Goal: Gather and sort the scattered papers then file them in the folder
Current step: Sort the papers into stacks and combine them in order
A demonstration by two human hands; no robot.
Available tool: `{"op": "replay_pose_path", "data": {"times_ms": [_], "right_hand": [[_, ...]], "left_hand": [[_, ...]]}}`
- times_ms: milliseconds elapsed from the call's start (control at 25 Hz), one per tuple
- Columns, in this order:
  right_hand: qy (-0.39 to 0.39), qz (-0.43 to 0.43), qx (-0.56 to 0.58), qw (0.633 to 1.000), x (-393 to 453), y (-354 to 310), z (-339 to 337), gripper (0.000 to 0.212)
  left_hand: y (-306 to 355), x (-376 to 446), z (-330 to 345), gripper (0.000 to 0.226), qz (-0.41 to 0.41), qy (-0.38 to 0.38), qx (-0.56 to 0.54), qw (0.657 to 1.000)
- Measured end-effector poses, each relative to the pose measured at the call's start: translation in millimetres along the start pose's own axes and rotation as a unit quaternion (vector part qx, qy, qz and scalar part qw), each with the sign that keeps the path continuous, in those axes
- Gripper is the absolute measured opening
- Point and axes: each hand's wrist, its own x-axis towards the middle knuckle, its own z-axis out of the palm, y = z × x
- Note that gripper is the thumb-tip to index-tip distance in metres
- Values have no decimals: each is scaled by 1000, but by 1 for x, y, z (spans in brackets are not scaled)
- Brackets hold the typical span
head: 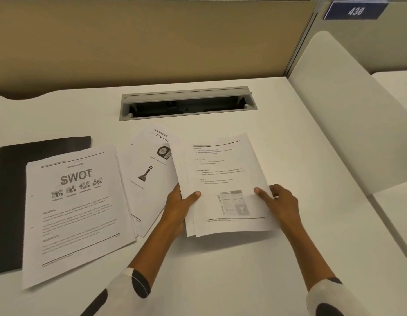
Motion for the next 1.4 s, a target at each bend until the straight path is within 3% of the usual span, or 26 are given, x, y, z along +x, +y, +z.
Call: {"op": "replay_pose_path", "data": {"times_ms": [80, 160, 240, 320, 360, 440, 480, 560, 640, 760, 880, 920, 1000, 1080, 1160, 1200, 1280, 1400], "right_hand": [[-65, 78, 113, 988, 5, -2, -11, 49], [-166, 152, 222, 949, 12, 0, -19, 49], [-200, 191, 258, 926, 14, 3, -21, 39], [-176, 187, 238, 937, 15, 7, -21, 26], [-146, 175, 232, 946, 15, 10, -22, 18], [-92, 149, 250, 952, 17, 18, -27, 8], [-76, 136, 261, 953, 17, 21, -30, 8], [-58, 127, 263, 955, 18, 27, -32, 14], [-52, 128, 264, 954, 17, 30, -29, 14], [-49, 124, 264, 955, 12, 32, -22, 7], [-46, 120, 270, 954, 9, 33, -15, 8], [-42, 119, 269, 955, 9, 33, -13, 12], [-30, 116, 255, 959, 8, 32, -11, 22], [-28, 104, 245, 964, 5, 31, -7, 27], [-34, 89, 250, 963, 3, 31, -3, 30], [-37, 85, 251, 963, 1, 31, 0, 32], [-37, 77, 250, 964, -2, 31, 6, 32], [3, 73, 237, 969, -5, 32, 8, 28]], "left_hand": [[-2, -1, 0, 34, 2, -17, -26, 1000], [-2, -1, -1, 40, -2, -38, -32, 999], [-2, -2, -1, 34, 2, -51, 37, 998], [3, -7, -3, 19, 47, 24, 178, 983], [4, -8, -7, 23, 96, 95, 246, 960], [2, -5, -26, 35, 196, 202, 395, 875], [0, -1, -38, 41, 206, 211, 479, 827], [-6, 4, -57, 63, 144, 182, 621, 749], [-8, 7, -66, 72, 126, 158, 684, 701], [-7, 6, -59, 56, 169, 146, 742, 632], [7, 0, -48, 27, 190, 143, 803, 547], [11, -2, -44, 28, 204, 133, 812, 530], [20, -8, -34, 39, 230, 98, 795, 552], [29, -11, -18, 32, 248, 105, 760, 591], [36, -11, 1, 10, 234, 110, 712, 653], [39, -9, 12, 14, 217, 121, 672, 698], [44, -12, 33, 25, 235, 121, 601, 754], [44, -21, 60, 26, 275, 138, 528, 791]]}}
